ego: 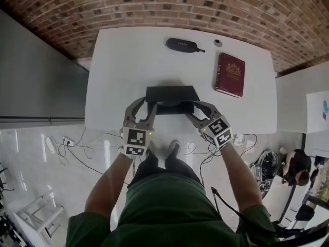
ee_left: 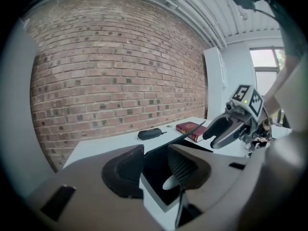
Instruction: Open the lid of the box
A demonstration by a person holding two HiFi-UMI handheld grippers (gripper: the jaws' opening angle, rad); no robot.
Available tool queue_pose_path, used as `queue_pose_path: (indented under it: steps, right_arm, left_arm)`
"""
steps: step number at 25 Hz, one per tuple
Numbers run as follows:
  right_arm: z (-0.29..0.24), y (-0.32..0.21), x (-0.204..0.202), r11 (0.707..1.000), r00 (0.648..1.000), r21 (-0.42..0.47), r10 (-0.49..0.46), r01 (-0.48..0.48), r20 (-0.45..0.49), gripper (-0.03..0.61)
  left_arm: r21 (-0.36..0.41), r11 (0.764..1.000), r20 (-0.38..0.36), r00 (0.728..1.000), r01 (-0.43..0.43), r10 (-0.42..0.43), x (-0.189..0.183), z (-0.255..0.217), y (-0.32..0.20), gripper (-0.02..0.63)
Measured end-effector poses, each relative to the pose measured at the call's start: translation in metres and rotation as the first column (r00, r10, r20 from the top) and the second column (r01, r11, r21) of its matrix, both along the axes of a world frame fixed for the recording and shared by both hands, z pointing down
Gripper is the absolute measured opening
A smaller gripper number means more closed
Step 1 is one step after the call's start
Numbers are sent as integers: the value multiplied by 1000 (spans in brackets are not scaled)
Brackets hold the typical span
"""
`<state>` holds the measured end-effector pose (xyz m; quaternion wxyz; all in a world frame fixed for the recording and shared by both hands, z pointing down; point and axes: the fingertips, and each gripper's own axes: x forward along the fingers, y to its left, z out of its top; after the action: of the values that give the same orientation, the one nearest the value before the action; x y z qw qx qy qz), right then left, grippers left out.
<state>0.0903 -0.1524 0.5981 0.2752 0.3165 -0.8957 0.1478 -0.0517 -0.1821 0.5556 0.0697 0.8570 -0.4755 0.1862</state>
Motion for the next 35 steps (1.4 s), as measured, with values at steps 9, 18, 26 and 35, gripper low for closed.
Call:
queue_pose_path:
  steps: [9, 18, 26, 35]
  right_arm:
    - [6, 19, -13, 1000, 1000, -15, -25, 25, -9, 184]
    - [-2, 27, -2, 1000, 1000, -11, 22, -22, 3, 173]
    - [-10, 34, 14, 996, 996, -7, 87, -87, 8, 164]
    - [-21, 40, 22, 986, 986, -6, 165, -165, 25, 156]
  left_arm:
    - [60, 998, 1, 1000, -7, 7, -1, -30, -38, 124]
    - [47, 998, 13, 999, -32, 31, -2, -36, -84, 98]
    - [-4, 998, 20, 998, -62, 62, -2, -28, -117, 94]
    - [-61, 995, 79, 993, -84, 88, 2, -9, -144, 98]
